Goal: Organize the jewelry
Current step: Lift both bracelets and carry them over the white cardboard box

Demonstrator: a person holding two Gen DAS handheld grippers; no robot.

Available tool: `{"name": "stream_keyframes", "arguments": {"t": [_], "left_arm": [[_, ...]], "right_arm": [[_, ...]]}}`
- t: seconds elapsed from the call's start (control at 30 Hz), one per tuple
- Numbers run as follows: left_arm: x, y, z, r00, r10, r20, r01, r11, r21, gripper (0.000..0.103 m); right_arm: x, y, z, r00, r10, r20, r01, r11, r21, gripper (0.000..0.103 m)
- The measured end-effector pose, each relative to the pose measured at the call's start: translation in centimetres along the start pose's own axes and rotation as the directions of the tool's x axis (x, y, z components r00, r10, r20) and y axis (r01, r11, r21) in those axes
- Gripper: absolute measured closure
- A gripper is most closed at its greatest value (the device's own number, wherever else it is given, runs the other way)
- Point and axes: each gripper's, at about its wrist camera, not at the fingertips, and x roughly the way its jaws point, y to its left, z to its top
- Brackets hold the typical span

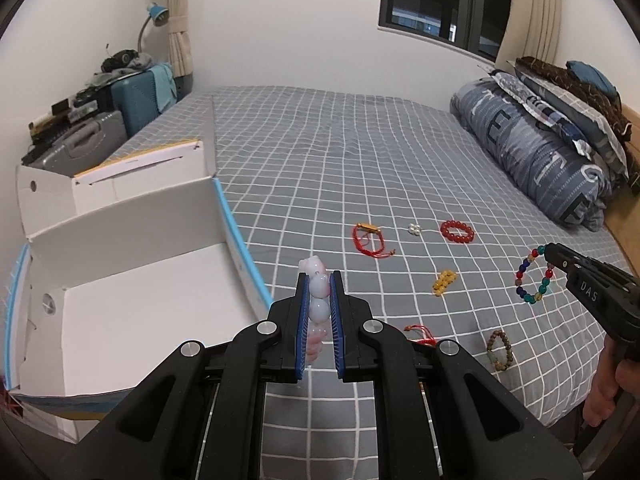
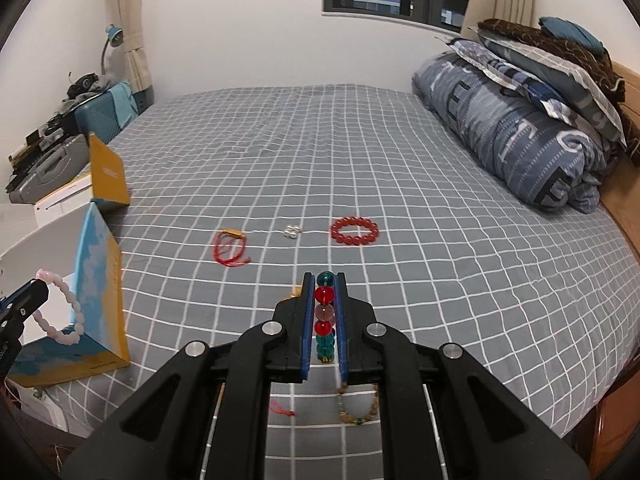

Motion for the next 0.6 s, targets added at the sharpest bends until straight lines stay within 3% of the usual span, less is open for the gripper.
{"name": "stream_keyframes", "arguments": {"t": [0.6], "left_arm": [[-3.4,5.9,-0.2,0.995,0.094,0.029,-0.092,0.993,-0.079,0.093]], "right_arm": [[-2.1,8.2,1.1,0.994,0.104,0.03,-0.101,0.992,-0.081,0.094]]}}
